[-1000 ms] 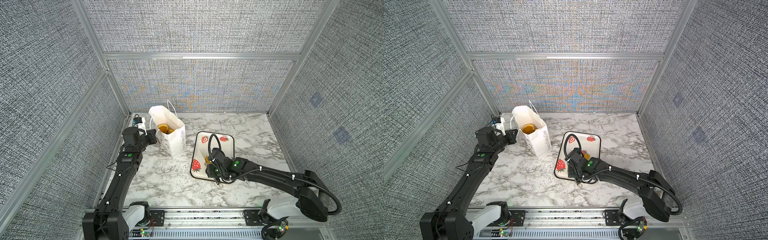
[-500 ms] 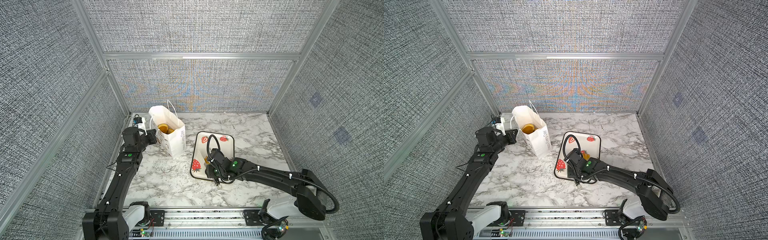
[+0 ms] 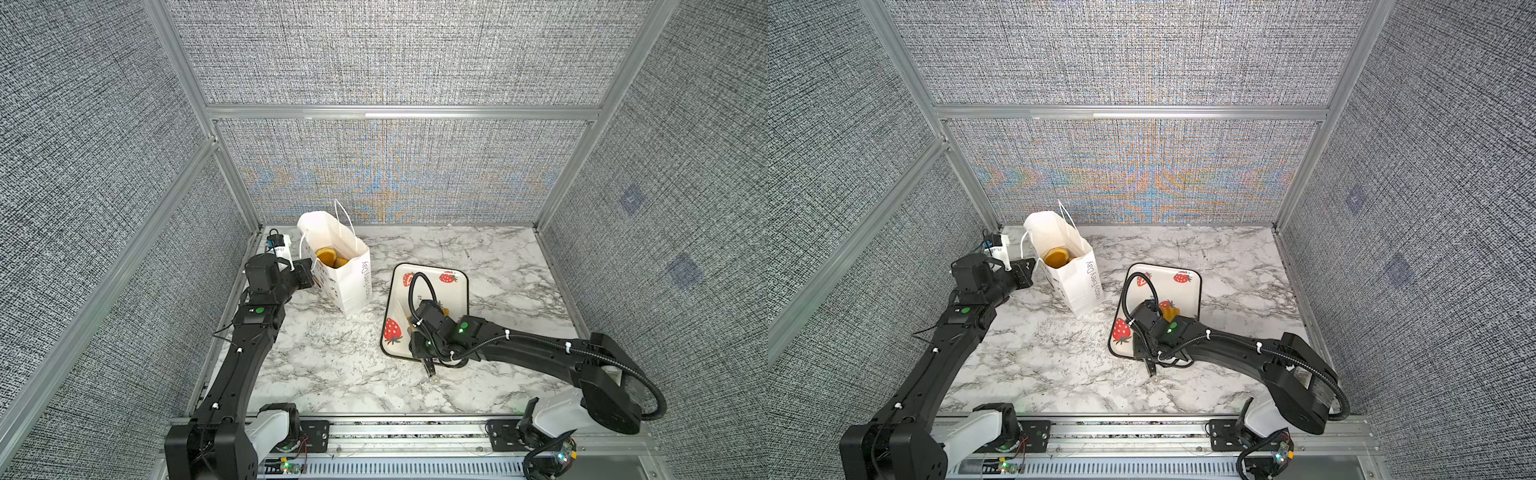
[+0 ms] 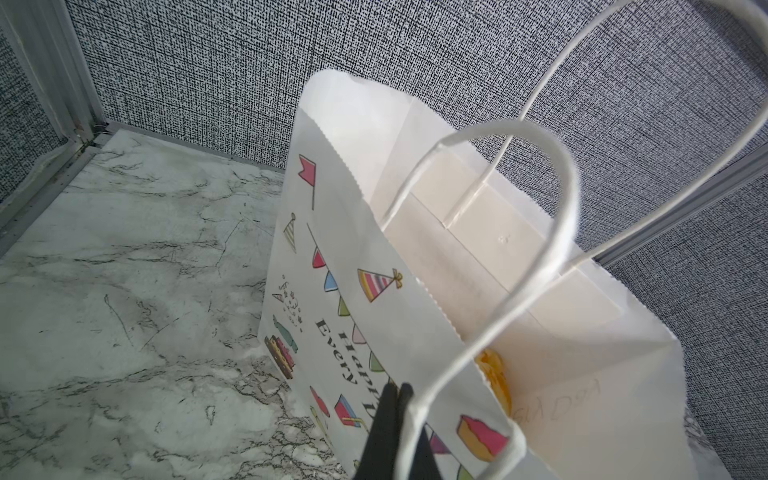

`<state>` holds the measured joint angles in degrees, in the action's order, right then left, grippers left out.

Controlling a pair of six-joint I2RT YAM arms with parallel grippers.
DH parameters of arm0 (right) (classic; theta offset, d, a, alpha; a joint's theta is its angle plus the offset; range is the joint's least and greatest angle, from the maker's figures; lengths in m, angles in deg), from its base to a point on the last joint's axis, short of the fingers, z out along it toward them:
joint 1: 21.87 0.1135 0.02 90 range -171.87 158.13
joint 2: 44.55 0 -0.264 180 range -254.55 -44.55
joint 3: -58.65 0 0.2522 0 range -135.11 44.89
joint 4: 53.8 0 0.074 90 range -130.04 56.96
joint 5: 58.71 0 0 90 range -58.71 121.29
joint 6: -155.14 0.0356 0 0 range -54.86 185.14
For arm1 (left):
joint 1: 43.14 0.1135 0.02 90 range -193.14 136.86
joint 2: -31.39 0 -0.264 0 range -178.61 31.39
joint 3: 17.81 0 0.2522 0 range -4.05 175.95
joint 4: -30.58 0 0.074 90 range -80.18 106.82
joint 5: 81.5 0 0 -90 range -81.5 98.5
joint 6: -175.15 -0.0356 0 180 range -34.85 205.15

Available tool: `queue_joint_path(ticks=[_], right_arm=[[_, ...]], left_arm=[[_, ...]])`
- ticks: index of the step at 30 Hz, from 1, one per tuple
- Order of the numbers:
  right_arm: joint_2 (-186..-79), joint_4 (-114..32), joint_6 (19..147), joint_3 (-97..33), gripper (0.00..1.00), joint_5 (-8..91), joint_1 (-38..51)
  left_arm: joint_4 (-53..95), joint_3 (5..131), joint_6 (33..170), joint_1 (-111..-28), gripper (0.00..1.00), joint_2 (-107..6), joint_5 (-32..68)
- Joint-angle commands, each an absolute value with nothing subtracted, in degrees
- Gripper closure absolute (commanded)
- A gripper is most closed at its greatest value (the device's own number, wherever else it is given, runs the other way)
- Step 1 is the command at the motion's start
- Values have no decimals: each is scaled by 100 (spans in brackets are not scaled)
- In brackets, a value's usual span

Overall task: Place the fake bread into the paper bag
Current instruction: 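Lower the open right tongs around the croissant on the tray, then reposition the right tongs along the croissant and close on it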

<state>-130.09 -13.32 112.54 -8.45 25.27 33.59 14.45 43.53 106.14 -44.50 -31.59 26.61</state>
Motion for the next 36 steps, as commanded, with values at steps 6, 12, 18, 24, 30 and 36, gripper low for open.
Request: queue_joint_path(ticks=[6,12,18,24,30,36], right_arm=[[-13221,-1378,11296,-915,50,2512,3378],[-13336,-1392,11282,-943,50,2514,3392],[-13414,-1405,11274,-959,50,2532,3401],[-13285,-1292,11262,-949,50,2487,3395],[-13115,-1018,11254,-1020,50,2416,3395],[-12688,-536,11245,-965,50,2149,3393]], left_arm=[[1409,4386,10536,-4450,100,-3152,2696],[1411,4386,10537,-4454,100,-3143,2696],[1414,4387,10545,-4454,100,-3153,2696],[1401,4386,10532,-4458,100,-3137,2684],[1409,4392,10537,-4455,100,-3113,2697],[1427,4386,10564,-4454,100,-3131,2748]])
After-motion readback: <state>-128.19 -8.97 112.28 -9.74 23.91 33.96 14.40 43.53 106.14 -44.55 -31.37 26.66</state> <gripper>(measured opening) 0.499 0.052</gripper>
